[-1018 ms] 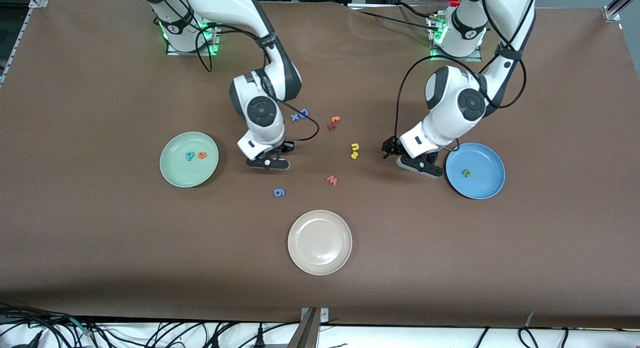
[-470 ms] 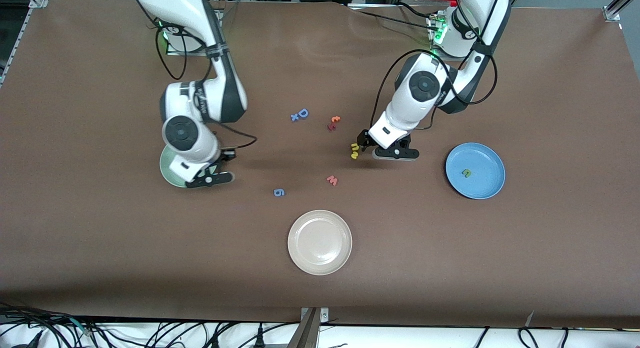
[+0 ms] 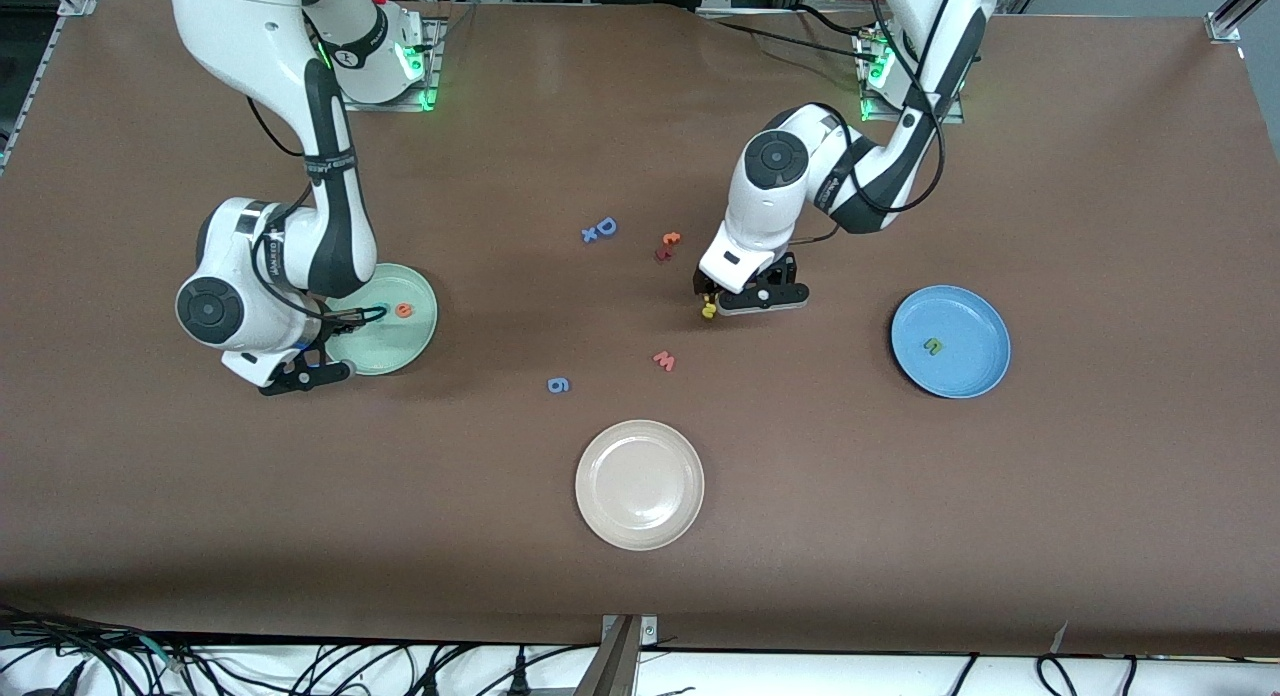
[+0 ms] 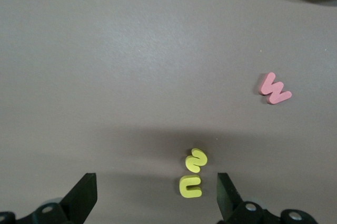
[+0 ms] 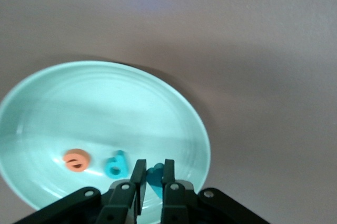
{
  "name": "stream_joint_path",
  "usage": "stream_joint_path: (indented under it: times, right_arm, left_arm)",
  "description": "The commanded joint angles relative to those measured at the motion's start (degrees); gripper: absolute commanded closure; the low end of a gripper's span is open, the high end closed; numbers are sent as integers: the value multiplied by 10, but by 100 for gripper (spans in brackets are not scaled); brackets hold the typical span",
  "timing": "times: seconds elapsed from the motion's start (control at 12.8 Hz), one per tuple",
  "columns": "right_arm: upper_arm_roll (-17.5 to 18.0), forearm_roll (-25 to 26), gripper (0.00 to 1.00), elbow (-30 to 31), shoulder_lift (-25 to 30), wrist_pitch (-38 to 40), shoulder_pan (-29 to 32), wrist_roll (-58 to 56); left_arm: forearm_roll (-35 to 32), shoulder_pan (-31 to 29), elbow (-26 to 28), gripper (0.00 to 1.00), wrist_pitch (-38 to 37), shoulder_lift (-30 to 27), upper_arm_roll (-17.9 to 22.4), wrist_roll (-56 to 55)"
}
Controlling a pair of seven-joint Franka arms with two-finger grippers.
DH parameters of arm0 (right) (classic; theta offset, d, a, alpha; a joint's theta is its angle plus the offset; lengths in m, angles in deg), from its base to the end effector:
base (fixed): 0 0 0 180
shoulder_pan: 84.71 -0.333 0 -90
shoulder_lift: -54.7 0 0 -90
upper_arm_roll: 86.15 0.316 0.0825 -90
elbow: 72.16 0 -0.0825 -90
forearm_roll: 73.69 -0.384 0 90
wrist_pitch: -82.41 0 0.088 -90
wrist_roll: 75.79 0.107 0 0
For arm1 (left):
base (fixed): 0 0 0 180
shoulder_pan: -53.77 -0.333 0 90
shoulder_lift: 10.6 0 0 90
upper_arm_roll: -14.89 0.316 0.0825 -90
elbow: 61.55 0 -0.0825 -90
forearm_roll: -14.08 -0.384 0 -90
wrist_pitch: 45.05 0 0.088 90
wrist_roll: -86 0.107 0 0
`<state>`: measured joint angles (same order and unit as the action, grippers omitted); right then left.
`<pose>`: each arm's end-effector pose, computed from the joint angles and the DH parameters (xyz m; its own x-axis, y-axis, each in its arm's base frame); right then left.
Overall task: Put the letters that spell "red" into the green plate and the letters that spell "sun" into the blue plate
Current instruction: 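Lower the teal letter onto the green plate and open the right gripper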
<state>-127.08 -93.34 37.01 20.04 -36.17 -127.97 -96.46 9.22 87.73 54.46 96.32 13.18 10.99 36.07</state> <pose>0.5929 0.0564 0.2260 0.9364 0.2122 -0.2796 0.2324 -0.9718 0.0410 0.4781 -0.3705 0.2449 0.9878 0.1507 0.0393 0.1507 -0.9886 0.0041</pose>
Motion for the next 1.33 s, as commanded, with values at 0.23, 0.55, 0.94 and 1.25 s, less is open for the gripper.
stream_joint_path:
  times: [0.23,0.55,0.94,1.25]
  right_arm:
    - [9,-32,94,0,-34,-5,0,-8]
    - [9,-32,0,-7,-28,3,-3,1]
    - [-27,-30,0,-101,1,139,-6,0]
    - [-70,-28,0,-209,1,270,-6,0]
  left_arm:
    - [-21,29,-32,0,-10,71,3,-25]
    - [-21,36,-33,2,-5,92,3,-22]
    - [-20,37,-43,13,-5,98,3,-22]
    - [-20,42,-55,30,-5,108,3,-21]
